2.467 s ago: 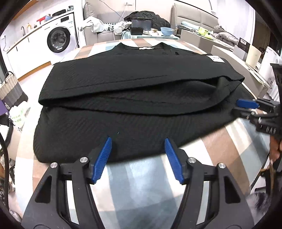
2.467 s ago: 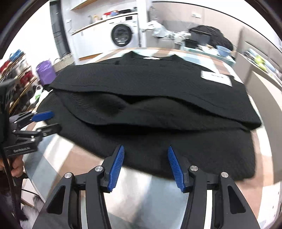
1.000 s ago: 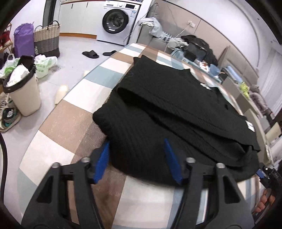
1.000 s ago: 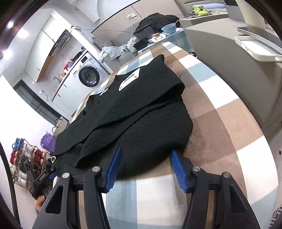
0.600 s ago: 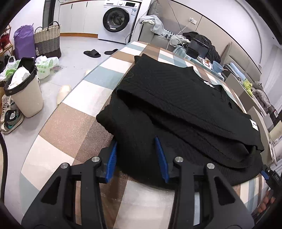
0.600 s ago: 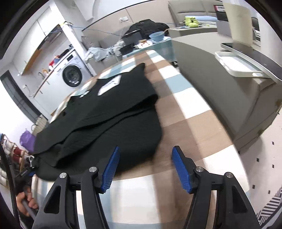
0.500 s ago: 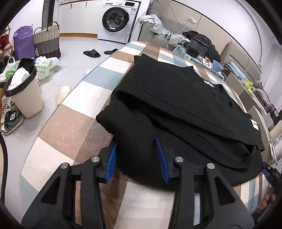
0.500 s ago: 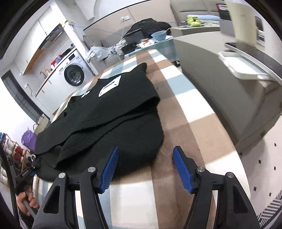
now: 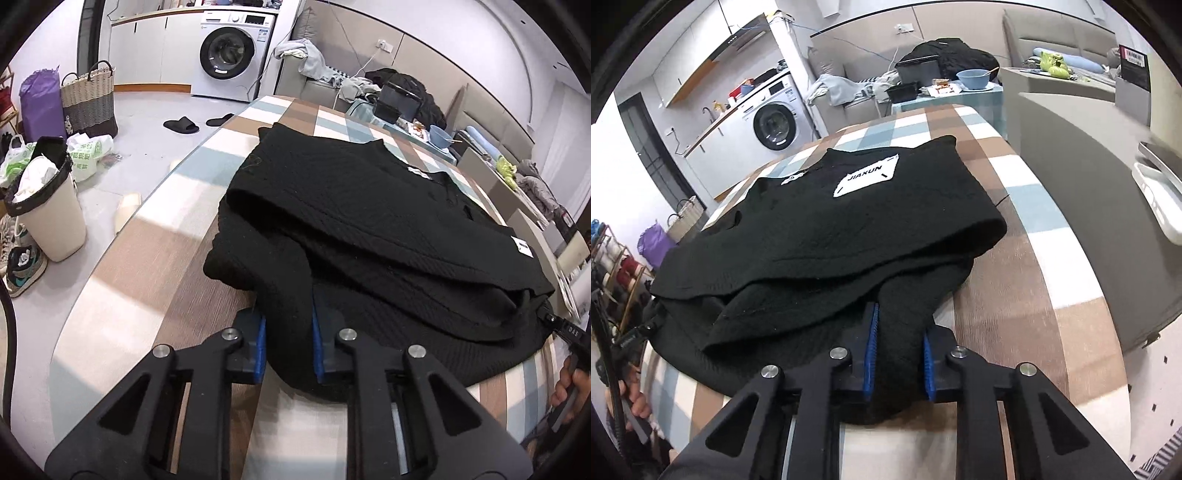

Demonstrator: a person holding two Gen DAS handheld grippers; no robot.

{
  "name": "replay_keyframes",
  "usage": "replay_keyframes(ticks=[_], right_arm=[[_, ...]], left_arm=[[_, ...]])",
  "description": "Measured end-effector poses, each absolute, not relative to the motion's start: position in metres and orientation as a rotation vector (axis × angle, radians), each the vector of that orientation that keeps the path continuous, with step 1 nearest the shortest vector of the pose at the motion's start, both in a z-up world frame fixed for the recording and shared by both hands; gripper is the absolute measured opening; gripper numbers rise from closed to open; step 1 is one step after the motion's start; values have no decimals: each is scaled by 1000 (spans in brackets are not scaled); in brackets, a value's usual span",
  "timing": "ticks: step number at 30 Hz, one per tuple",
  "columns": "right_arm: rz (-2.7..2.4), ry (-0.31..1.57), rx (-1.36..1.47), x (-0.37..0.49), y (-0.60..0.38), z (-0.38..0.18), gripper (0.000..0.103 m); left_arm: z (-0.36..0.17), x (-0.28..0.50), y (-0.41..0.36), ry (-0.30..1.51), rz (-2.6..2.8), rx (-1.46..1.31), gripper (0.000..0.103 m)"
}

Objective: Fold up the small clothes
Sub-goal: 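Grasp the folded sweater edge with both tools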

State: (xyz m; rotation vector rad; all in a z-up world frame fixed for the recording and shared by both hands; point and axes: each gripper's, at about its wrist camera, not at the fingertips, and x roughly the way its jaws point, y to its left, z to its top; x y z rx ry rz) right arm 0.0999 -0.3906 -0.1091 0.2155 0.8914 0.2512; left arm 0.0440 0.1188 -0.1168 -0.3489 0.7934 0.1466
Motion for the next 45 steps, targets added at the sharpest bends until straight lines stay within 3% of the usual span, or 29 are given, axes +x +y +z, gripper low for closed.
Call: replay_keyframes(ticks=[6,8,10,11,13,23,31,33,39,45], right_arm=[[252,914,183,68,-408,-104,18],[253,916,178,64,-411,-104,23],[238,904,199,64,-416,-101,33],[231,881,227,64,-421,-97,40],[214,845,265,62,-428,-89,41],[338,855,390,61,-413,-82,49],[365,910,382,62,-398,-93,49],[356,920,375,63,-397,-95,49],[354,925,381,64,-400,-99,50],[341,935,391,66,-401,-102,50]], left_arm=[[-115,3,106,818,106,-292,18],[-112,-7,106,809,122,-291,26],[-107,-16,111,792,155,-307,46],[-105,-20,114,779,165,-315,51],[-97,-26,122,740,196,-322,62],[-67,-27,141,667,47,-430,63],[-105,7,138,841,17,-481,67],[-109,12,146,811,20,-537,72],[-111,30,168,757,39,-638,72],[-75,41,158,647,-48,-552,72]])
